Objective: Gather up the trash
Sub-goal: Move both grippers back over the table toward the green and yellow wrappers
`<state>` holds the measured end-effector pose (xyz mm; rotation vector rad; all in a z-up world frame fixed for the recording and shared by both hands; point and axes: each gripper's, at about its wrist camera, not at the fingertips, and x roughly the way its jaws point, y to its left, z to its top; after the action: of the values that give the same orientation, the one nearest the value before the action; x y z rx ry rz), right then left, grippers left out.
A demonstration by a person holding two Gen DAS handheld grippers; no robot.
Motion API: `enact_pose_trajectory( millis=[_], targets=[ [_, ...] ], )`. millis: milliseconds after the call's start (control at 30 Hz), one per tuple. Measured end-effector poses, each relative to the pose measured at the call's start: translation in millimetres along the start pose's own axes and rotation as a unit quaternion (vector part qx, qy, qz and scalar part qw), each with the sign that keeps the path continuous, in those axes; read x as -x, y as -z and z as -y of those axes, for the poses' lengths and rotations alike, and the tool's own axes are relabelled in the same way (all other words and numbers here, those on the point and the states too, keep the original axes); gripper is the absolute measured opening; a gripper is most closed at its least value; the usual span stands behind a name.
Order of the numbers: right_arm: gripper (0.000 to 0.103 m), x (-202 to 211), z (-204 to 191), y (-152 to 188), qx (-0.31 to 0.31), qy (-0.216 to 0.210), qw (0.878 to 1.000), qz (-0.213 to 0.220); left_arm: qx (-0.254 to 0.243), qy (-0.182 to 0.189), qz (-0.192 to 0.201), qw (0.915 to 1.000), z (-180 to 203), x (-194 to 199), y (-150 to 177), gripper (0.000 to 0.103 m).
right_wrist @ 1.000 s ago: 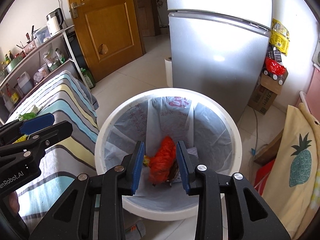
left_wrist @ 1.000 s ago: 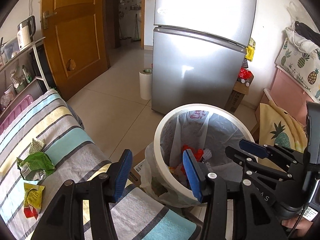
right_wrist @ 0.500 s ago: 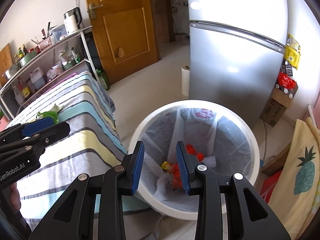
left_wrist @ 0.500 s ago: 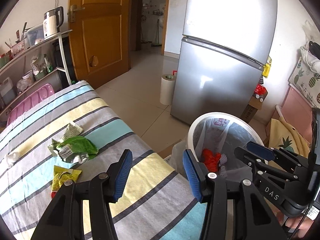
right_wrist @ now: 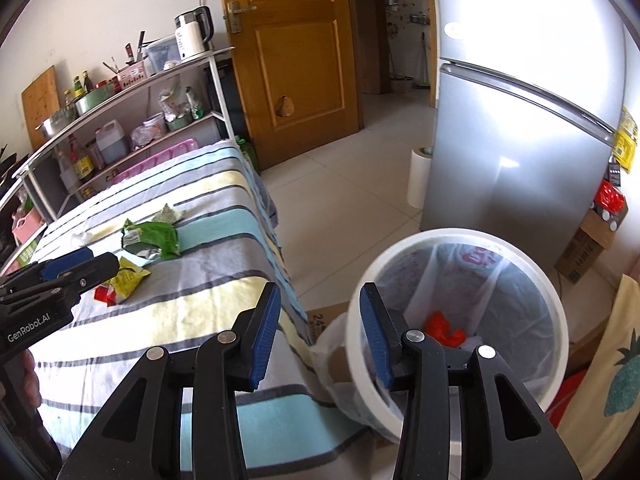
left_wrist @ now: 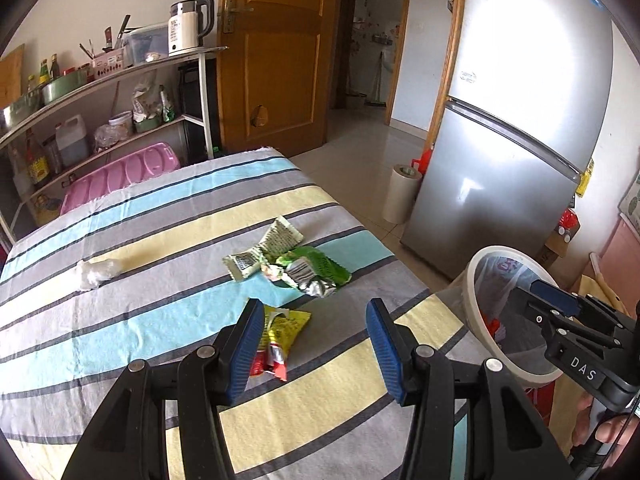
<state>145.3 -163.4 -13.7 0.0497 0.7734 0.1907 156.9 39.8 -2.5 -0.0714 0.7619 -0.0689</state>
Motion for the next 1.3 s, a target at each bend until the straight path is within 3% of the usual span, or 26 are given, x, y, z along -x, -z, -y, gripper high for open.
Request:
enact_pose_trajectory(
  millis=[467,600,1033,1300],
  targets=[
    [0.048,-21.0,-55.0,-13.5,0.056,-0.034,0.998,-0.010,0.041,-0.026,0.004,0.9988,-60.8,16.6,6.4,0.057],
    [0.048,-32.0,-68.7,-16.4,0.073,-0.044,0.996,-0.018,0.054,-0.001,-0.010,0.9985,-75.1,9.6,8.6,0.062],
    [0.048,-59.5,-89.8,-34.2,0.091,-0.061,0.993,-0.033,0.025,0.039,-0.068,0.9966,-54.5,-36.5,17.0,0.065],
    [0.048,-76.1,-99.8,-44.9,0.077,-0.092,0.992,-0.050,0.023,0.004,-0.077,0.9968,-61.7,-47.9,15.8,0.065]
  ],
)
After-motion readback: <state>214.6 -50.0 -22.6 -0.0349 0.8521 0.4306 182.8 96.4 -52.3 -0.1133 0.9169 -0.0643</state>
